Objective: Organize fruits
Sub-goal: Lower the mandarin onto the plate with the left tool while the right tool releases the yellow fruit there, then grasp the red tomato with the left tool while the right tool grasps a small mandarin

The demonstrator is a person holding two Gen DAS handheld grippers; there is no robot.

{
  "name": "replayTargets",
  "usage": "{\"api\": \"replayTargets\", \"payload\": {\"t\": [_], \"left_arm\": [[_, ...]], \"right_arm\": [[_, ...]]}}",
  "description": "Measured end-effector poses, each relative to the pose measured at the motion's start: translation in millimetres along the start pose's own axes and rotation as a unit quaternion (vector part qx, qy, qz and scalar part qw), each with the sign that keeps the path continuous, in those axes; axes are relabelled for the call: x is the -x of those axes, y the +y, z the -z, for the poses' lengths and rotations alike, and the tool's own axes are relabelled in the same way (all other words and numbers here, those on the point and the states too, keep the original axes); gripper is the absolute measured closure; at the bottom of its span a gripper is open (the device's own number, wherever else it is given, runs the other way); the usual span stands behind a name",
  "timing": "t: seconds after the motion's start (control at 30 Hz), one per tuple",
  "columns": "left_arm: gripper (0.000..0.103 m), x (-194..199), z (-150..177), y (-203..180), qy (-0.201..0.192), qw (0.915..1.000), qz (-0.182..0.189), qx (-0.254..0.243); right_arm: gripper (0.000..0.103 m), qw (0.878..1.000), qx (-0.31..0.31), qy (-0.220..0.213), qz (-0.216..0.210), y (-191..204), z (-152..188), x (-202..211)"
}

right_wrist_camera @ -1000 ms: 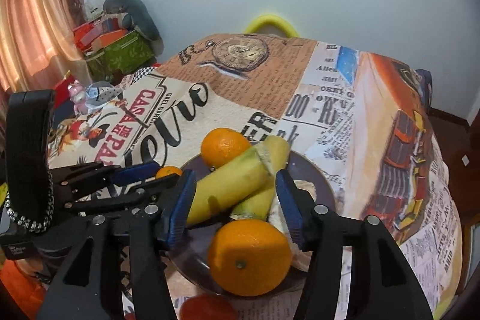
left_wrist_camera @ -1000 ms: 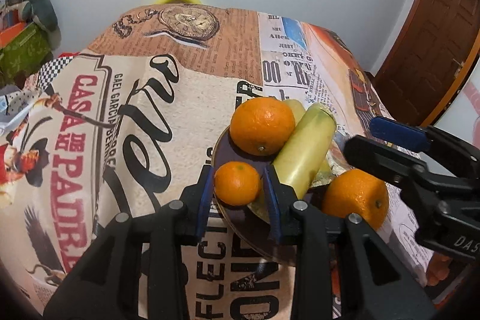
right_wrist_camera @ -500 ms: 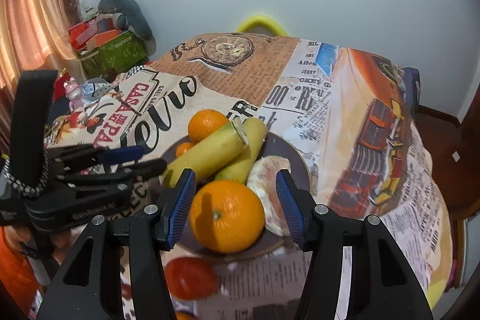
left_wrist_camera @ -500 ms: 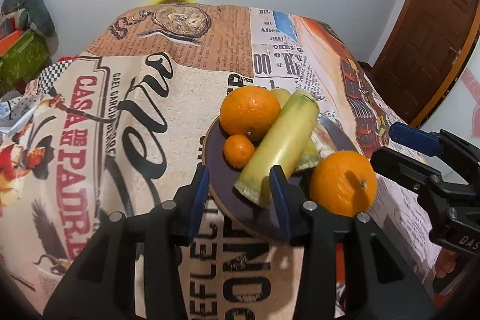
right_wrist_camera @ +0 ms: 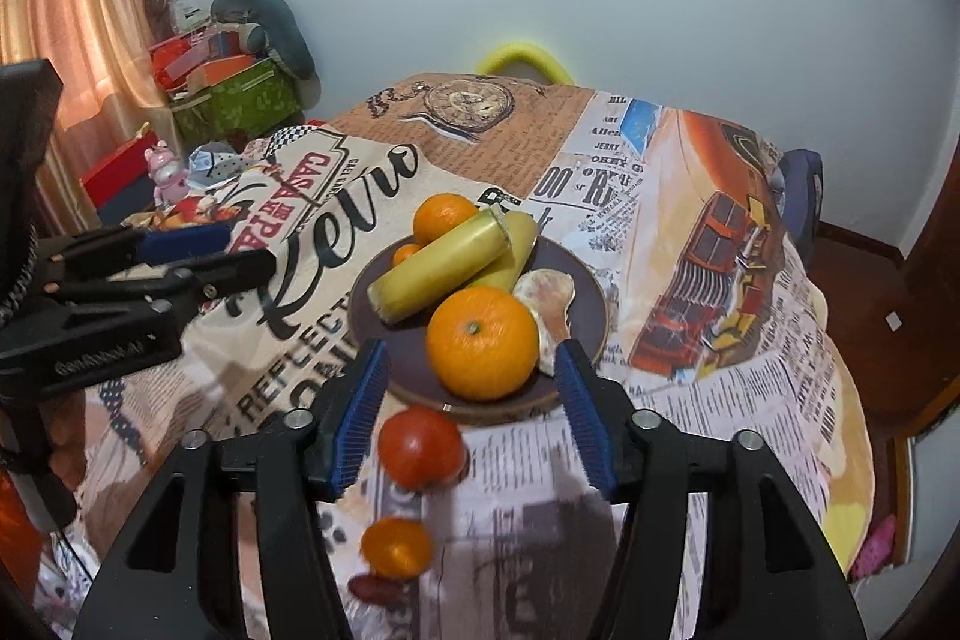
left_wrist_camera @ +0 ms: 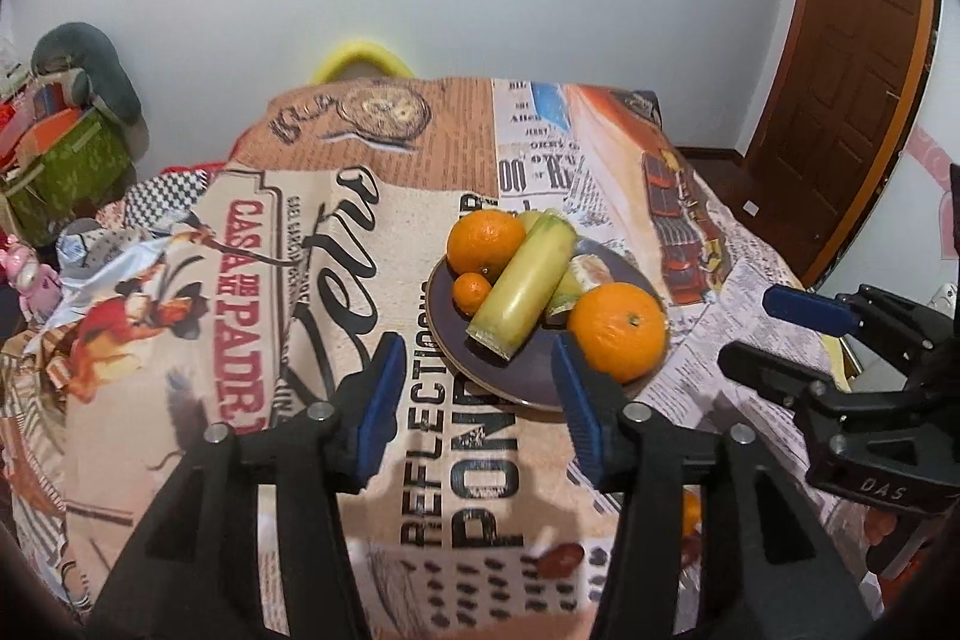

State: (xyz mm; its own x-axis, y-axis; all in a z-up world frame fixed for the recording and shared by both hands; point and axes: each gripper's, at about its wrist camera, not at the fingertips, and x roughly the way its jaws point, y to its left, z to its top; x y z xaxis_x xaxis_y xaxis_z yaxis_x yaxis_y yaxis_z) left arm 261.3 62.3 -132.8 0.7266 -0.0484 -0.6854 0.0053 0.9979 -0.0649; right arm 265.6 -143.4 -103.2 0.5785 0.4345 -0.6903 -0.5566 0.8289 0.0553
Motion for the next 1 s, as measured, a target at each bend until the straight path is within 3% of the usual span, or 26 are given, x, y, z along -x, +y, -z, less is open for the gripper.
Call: {"api": "replayTargets", "payload": {"t": [0.07, 0.37, 0.77, 1.0], "left_arm": [[0.048, 9.9, 3.5, -1.3, -0.005, 1.0000, 0.000, 0.001], [0.047, 16.0, 29.4, -22.5, 0.023, 0.9995, 0.023, -0.005], [0.047, -50.8, 52.0, -69.9, 0.103, 0.9926, 0.062, -0.018], [0.047, -80.8, 52.2, -80.7, 0.128, 0.9888, 0.074, -0.019]], "right_arm": [[0.041, 1.000, 0.003, -0.002, 0.006, 2.6, 5.2, 6.0], [0.041, 0.999, 0.007, 0.021, 0.026, 0.7, 36.3, 15.5], [0.041, 0.997, -0.034, 0.055, 0.046, -40.1, 70.9, 8.5], [0.041, 0.996, -0.049, 0.066, 0.042, -53.6, 80.0, 0.0]]}}
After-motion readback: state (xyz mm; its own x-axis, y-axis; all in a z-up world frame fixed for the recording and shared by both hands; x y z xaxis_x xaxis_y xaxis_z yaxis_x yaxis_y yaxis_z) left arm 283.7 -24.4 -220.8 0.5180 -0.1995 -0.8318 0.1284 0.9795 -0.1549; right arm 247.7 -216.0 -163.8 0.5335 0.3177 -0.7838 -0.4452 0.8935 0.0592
